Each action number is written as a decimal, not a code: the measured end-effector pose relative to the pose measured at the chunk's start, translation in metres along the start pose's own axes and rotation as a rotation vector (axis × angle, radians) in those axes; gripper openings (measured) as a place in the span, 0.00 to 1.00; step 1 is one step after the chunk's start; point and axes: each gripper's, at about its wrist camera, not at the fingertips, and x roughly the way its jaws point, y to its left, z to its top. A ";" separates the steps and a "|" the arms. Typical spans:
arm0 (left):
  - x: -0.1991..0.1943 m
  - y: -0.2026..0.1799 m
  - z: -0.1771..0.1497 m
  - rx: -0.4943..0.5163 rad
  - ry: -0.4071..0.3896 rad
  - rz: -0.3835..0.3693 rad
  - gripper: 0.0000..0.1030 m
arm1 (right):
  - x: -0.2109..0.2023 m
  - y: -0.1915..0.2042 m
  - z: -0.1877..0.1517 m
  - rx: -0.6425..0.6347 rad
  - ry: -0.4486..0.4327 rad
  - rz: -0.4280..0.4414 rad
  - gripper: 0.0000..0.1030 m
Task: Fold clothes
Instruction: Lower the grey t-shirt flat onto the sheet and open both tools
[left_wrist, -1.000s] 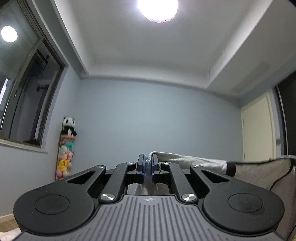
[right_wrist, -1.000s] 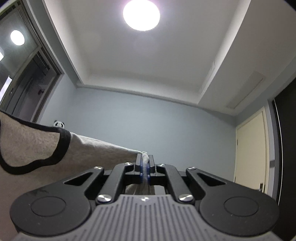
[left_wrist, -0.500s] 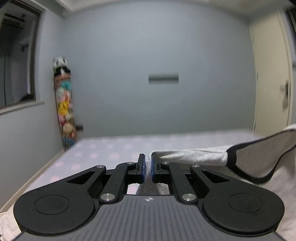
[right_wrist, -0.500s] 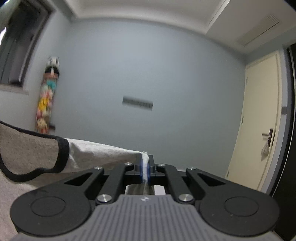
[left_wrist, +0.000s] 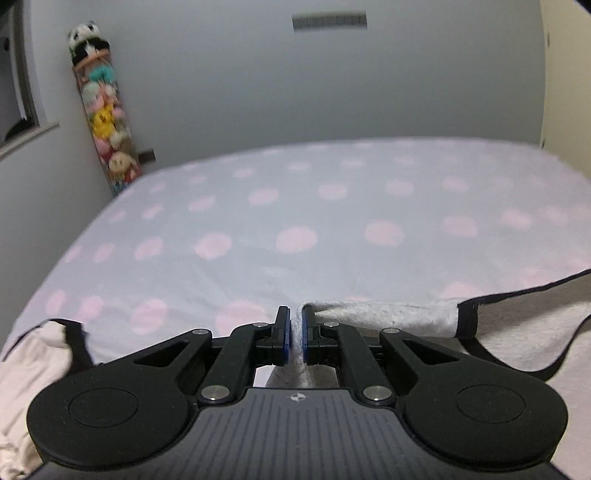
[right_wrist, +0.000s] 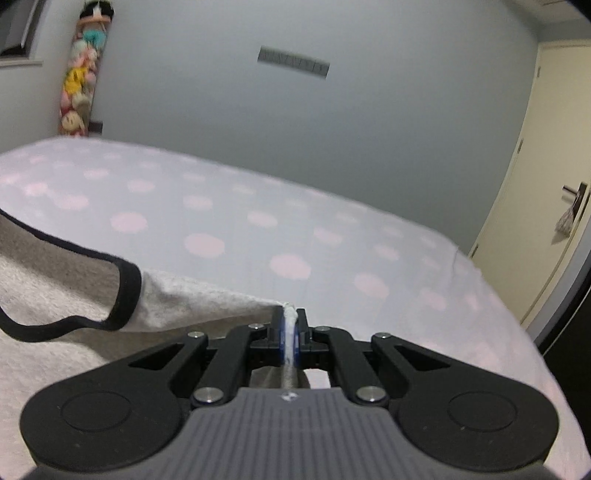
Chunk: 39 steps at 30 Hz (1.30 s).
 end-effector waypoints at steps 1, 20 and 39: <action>0.015 -0.006 -0.004 -0.007 0.028 0.000 0.04 | 0.015 0.001 -0.002 -0.004 0.023 0.005 0.05; 0.095 -0.034 -0.034 0.070 0.181 0.025 0.29 | 0.091 0.005 -0.032 0.036 0.224 0.097 0.25; -0.099 0.051 -0.139 -0.125 0.146 0.086 0.47 | -0.123 -0.013 -0.088 0.476 0.167 0.272 0.53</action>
